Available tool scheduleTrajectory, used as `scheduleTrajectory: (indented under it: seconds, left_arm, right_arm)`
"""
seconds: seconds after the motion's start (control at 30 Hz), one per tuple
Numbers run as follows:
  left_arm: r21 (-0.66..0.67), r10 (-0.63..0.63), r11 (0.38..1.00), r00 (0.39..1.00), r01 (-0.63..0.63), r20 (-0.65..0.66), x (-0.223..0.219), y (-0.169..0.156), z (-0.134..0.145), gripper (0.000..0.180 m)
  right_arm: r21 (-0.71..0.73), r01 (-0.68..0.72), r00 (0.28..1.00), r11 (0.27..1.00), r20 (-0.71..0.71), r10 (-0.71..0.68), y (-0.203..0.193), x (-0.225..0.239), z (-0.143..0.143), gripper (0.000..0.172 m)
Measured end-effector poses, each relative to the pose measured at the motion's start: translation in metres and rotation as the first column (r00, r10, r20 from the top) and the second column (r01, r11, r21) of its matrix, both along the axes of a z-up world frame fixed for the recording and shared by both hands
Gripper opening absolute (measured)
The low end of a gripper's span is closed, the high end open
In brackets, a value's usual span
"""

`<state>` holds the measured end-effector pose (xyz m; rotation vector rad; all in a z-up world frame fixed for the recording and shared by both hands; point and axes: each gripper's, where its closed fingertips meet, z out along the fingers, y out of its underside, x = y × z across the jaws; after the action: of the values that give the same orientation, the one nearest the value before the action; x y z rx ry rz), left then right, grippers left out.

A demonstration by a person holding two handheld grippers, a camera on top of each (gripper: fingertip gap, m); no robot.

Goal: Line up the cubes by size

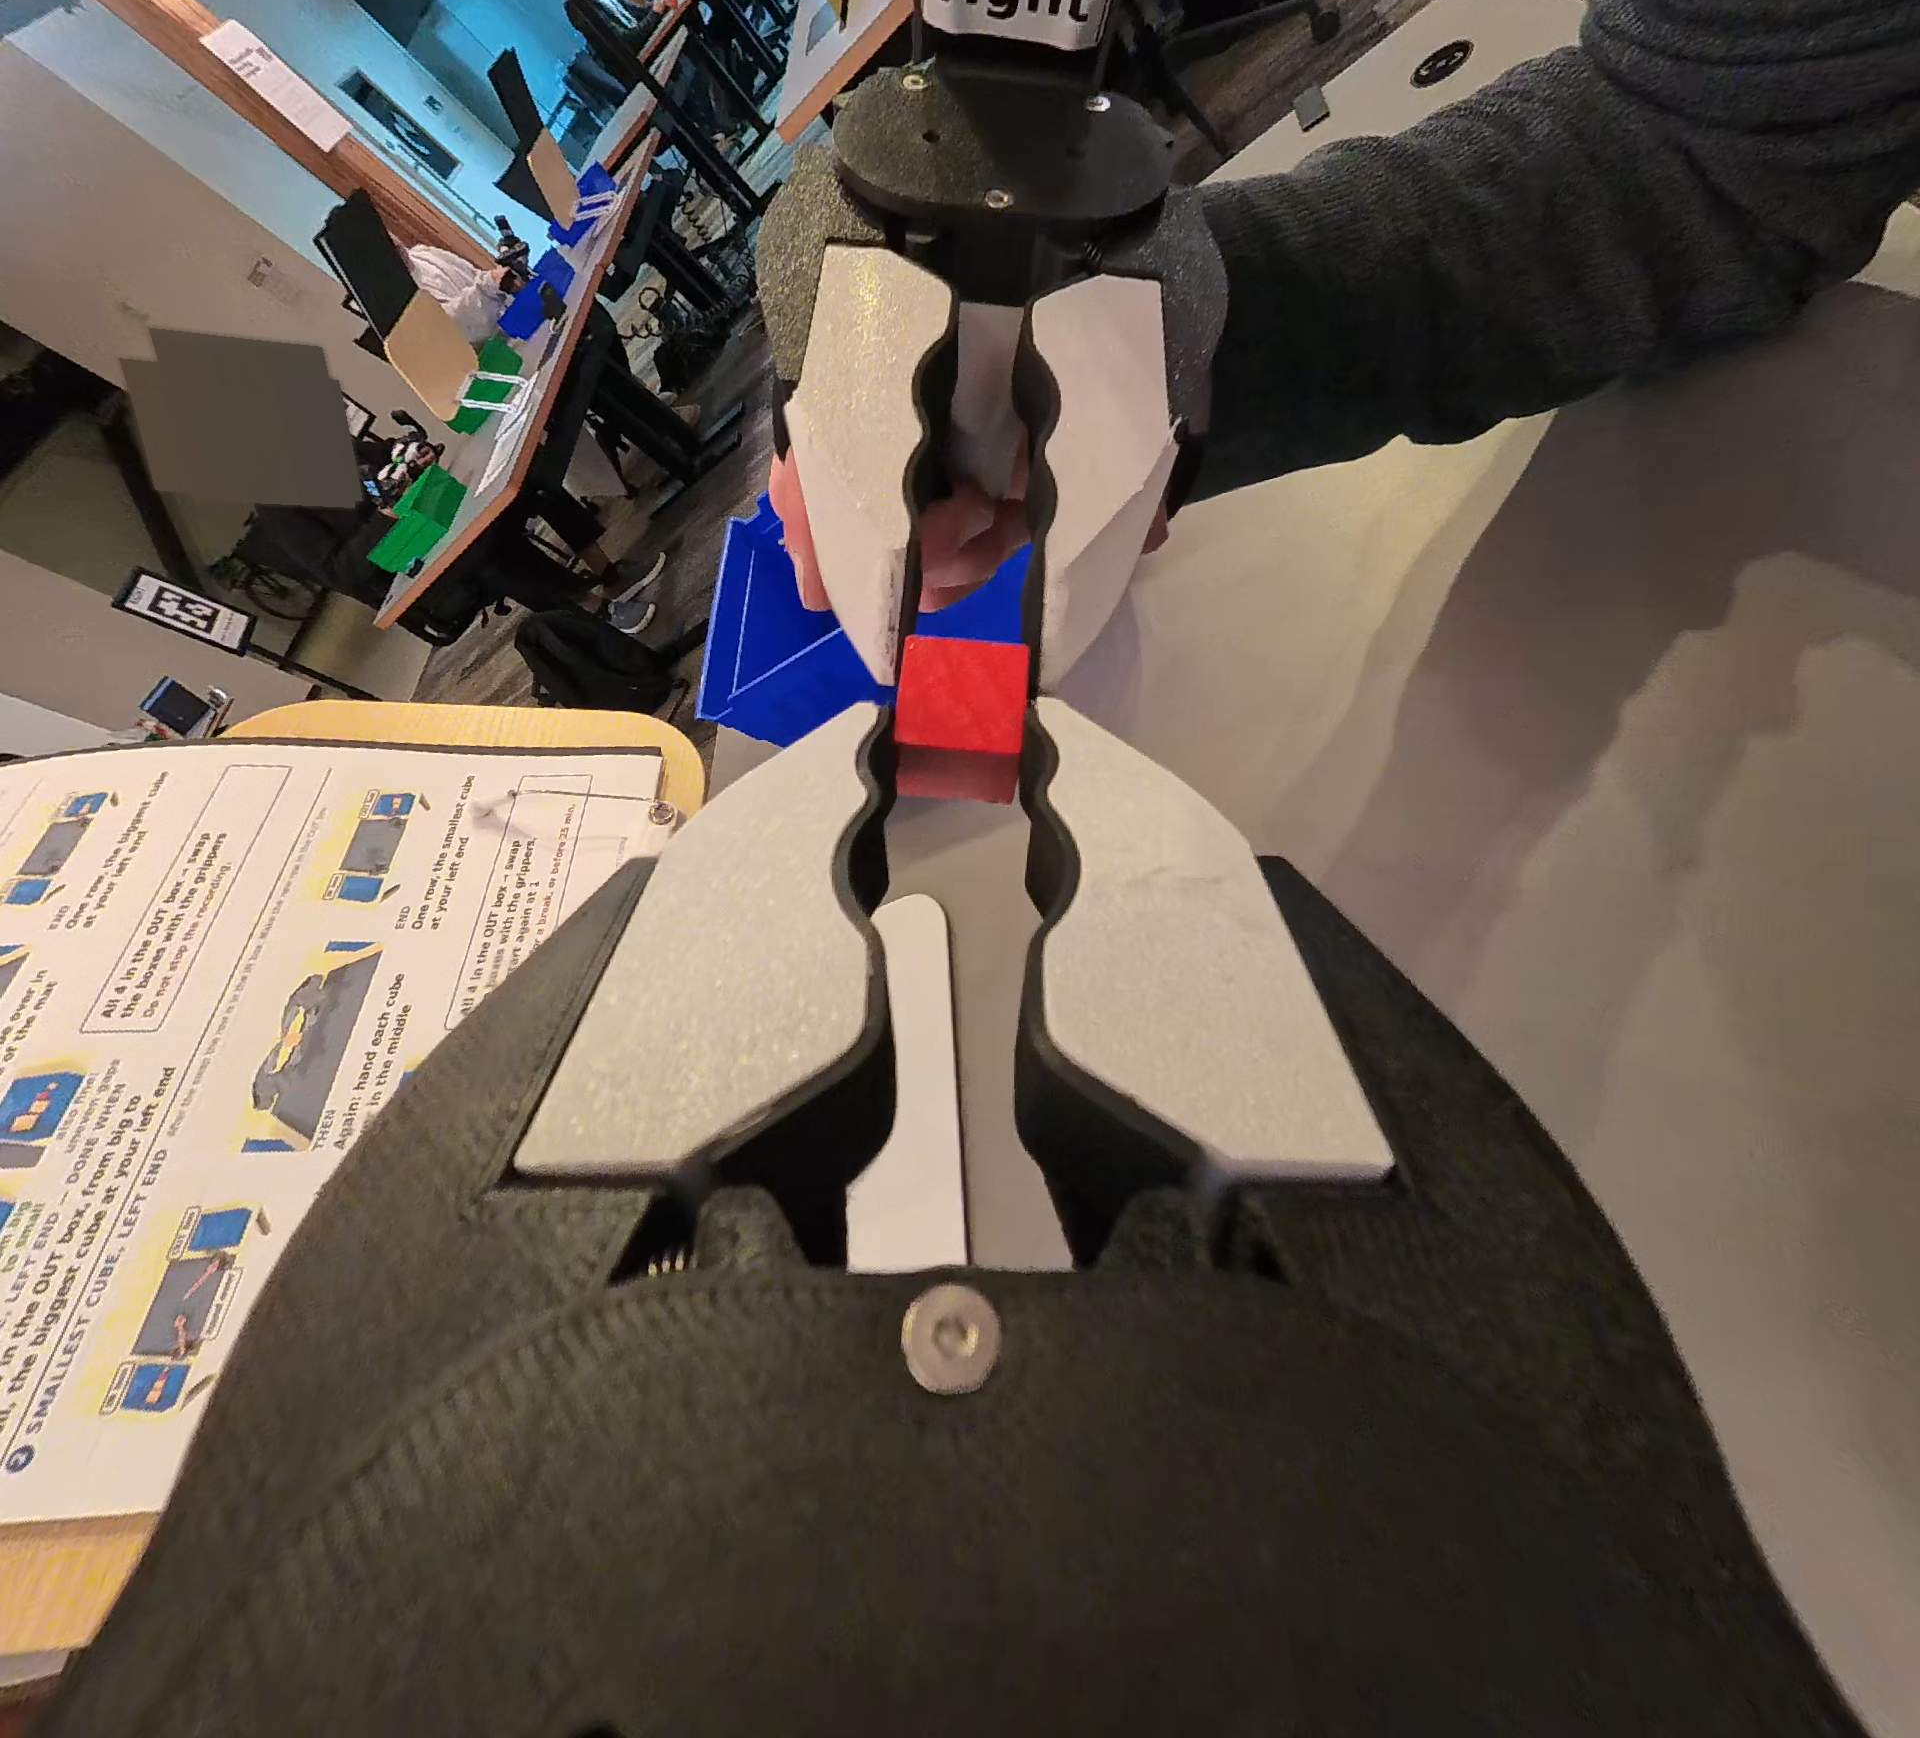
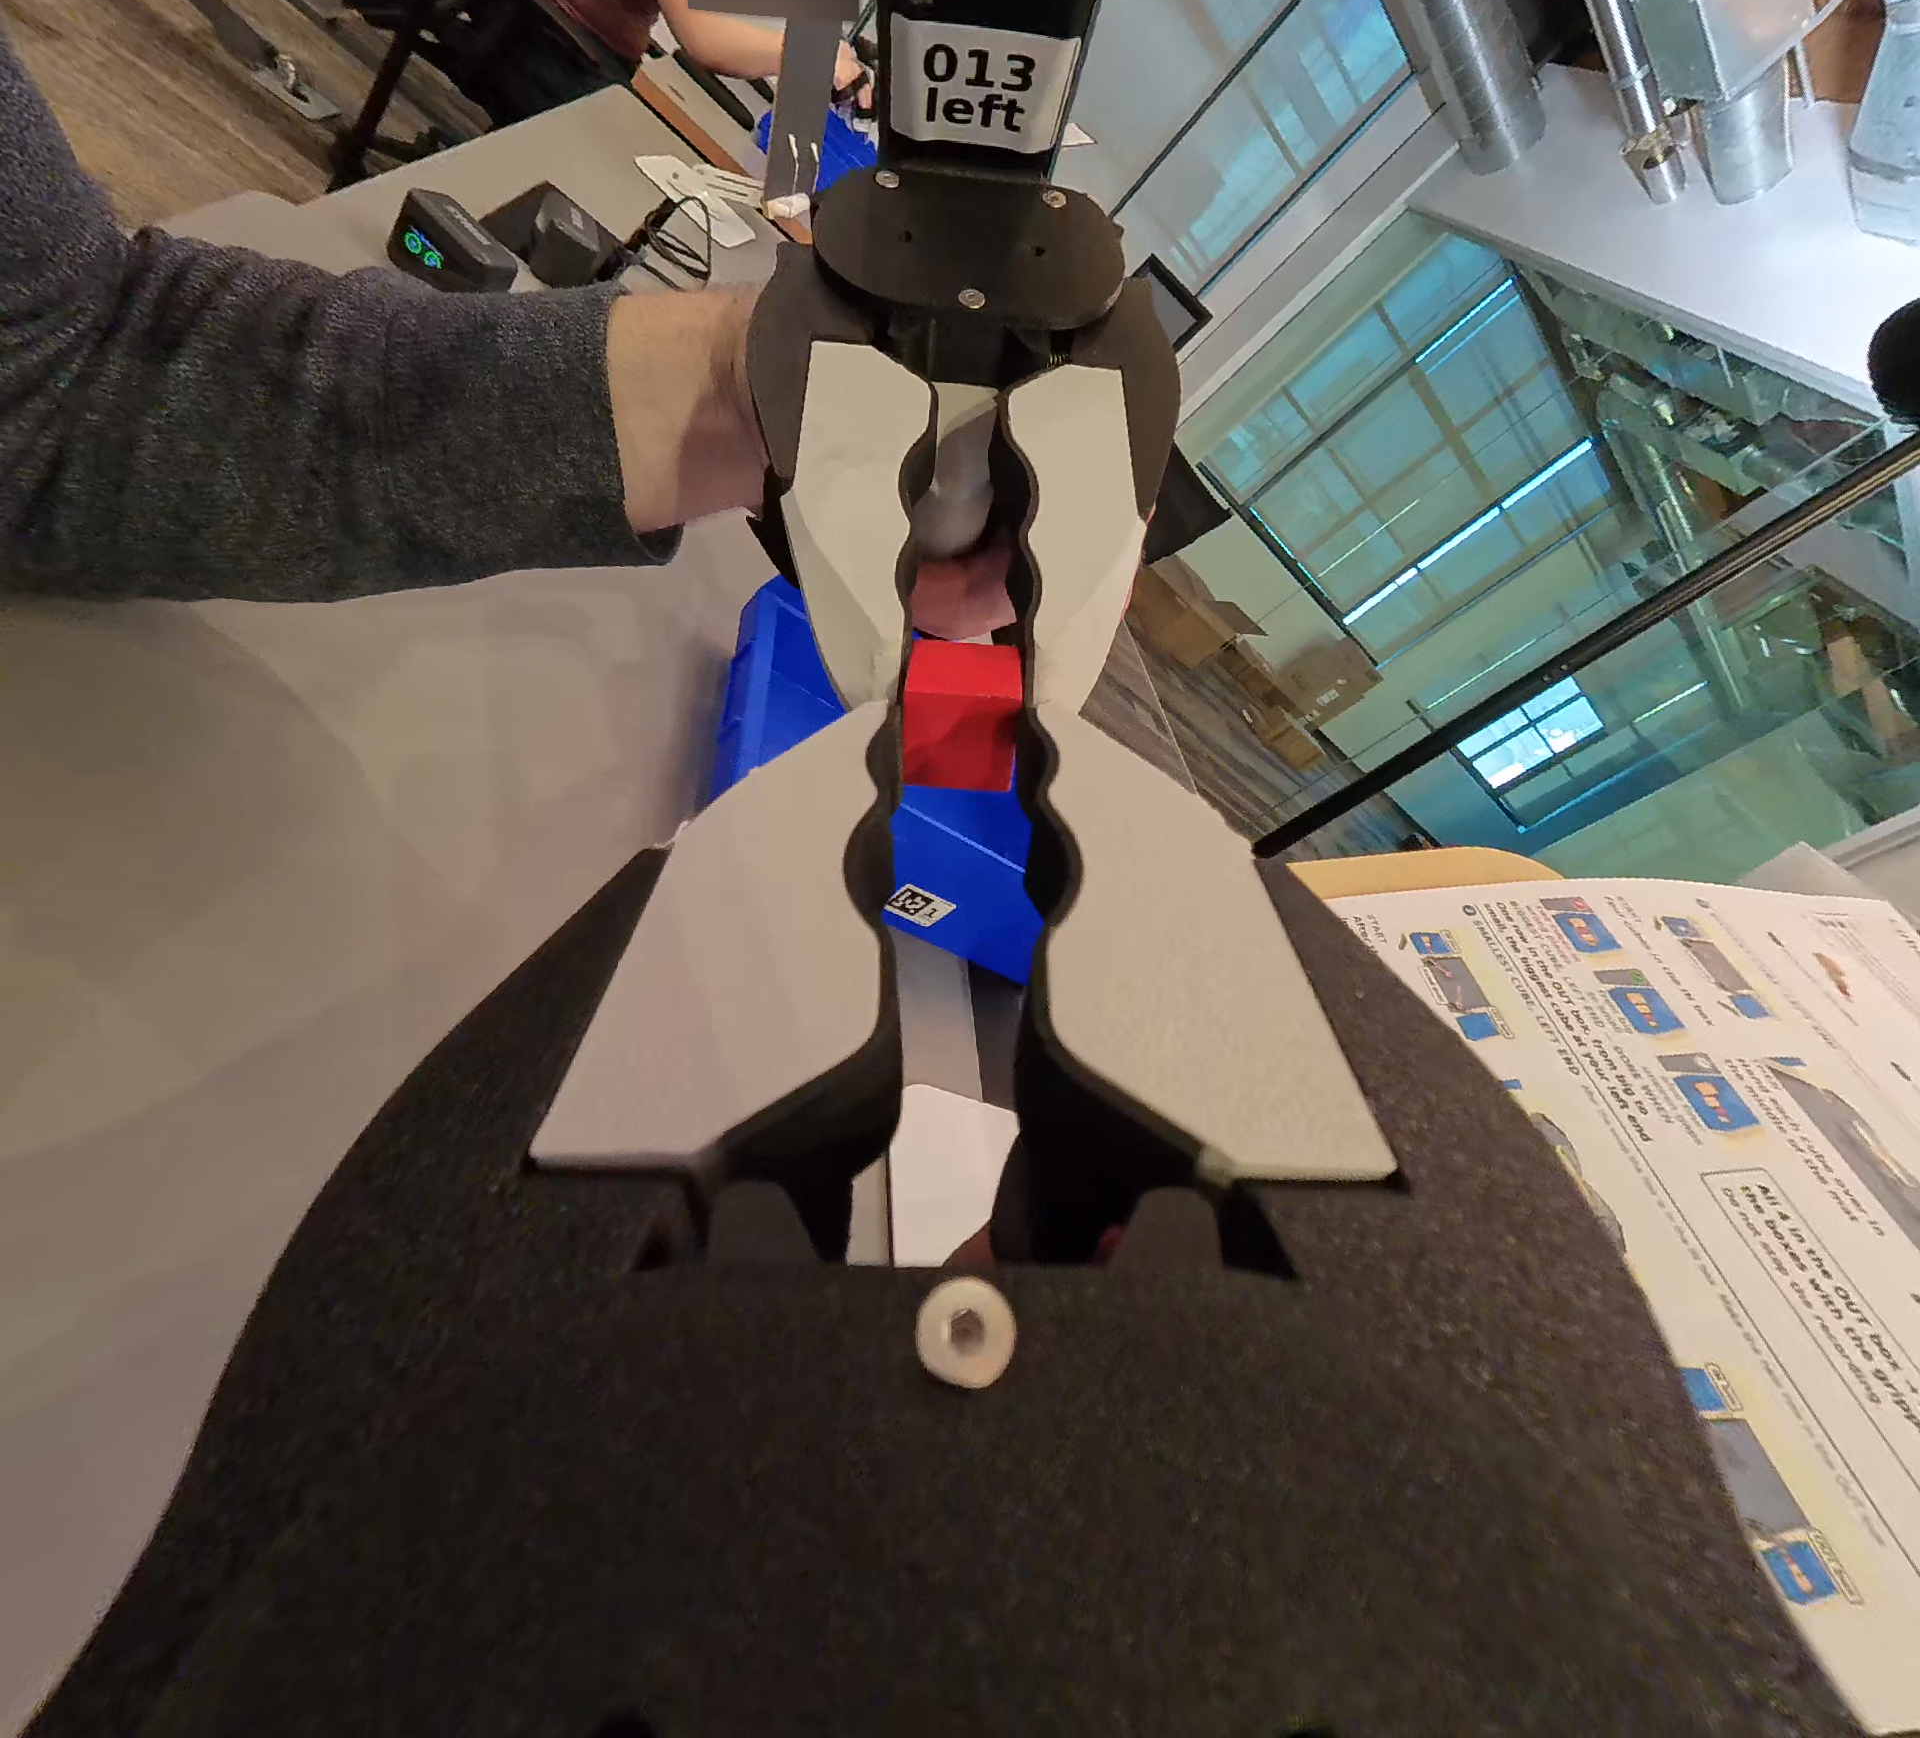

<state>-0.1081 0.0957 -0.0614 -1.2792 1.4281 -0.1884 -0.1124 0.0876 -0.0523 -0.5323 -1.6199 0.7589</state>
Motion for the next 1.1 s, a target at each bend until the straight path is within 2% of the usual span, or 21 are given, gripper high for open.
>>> scheduleTrajectory:
  seconds: [0.77, 0.9, 0.97, 1.1]
  left_arm:
    - [0.040, 0.035, 0.999, 0.999, -0.035, -0.002, -0.007, 0.001, 0.006, 0.024]
    - [0.074, 0.097, 0.993, 0.995, -0.096, -0.003, -0.017, 0.007, 0.011, 0.016]
    - [0.094, 0.134, 0.987, 0.991, -0.132, -0.011, -0.024, 0.009, 0.014, 0.000]
    - [0.115, 0.177, 0.978, 0.984, -0.175, -0.004, -0.036, 0.007, 0.021, 0.000]
  right_arm:
    - [-0.032, -0.016, 1.000, 0.999, -0.025, 0.015, 0.001, 0.002, 0.006, 0.020]
    - [-0.029, -0.001, 0.999, 1.000, -0.036, 0.000, 0.005, 0.010, 0.013, 0.020]
    - [-0.028, 0.026, 0.999, 0.999, -0.042, -0.027, 0.010, 0.020, 0.021, 0.020]
    - [0.014, 0.168, 0.985, 0.986, -0.035, -0.167, 0.041, 0.058, 0.031, 0.019]
